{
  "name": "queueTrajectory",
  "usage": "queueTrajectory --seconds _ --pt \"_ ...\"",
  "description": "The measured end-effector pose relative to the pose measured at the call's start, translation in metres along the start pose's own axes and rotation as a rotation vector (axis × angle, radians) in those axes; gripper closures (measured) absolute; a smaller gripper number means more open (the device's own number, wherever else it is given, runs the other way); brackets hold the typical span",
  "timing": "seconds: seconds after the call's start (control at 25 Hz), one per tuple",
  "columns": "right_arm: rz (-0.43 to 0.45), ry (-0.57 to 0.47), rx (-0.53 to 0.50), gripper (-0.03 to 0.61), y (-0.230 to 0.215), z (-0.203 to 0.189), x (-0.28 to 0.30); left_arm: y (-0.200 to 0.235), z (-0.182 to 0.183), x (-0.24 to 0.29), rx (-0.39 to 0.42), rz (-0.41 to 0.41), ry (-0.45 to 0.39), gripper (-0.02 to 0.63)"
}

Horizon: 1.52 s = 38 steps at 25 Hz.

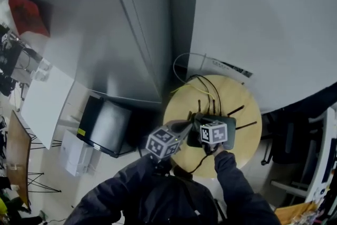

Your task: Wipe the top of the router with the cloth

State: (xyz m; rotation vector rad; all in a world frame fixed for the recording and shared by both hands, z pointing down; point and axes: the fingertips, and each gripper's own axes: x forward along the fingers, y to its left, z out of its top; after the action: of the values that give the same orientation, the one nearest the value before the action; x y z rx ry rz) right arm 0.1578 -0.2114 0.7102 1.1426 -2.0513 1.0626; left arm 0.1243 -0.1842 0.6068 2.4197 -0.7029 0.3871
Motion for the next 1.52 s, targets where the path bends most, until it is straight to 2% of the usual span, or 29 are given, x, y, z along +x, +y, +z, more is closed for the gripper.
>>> queueTrajectory --seconds 0.16,0.44,0.64,1.04,1.36,1.52 --pt "-0.02 0.099 -0.038 0.508 -0.001 -0.009 0.027 0.007 -0.005 -0.002 0.002 0.005 0.02 0.614" --pt "-0.058 0.148 -0.078 0.508 -0.018 -0.014 0.036 0.01 -0.008 -0.005 0.016 -0.009 0.031 0.614" --pt "-0.122 0.138 -0.051 0.506 -0.056 -0.022 0.013 0.007 -0.01 -0.004 0.023 -0.03 0.045 0.614" --pt "-0.304 0.104 0.052 0.506 -0.146 -0.051 -0.043 -0.001 -0.005 0.004 0.038 -0.073 0.052 0.614" --pt "-0.42 0.088 0.073 0.506 -0.175 -0.058 -0.066 -0.002 -0.006 0.002 0.047 -0.081 0.058 0.614" --pt "-0.421 0.065 0.1 0.506 -0.171 -0.055 -0.068 -0.003 -0.007 -0.001 0.05 -0.085 0.057 0.614"
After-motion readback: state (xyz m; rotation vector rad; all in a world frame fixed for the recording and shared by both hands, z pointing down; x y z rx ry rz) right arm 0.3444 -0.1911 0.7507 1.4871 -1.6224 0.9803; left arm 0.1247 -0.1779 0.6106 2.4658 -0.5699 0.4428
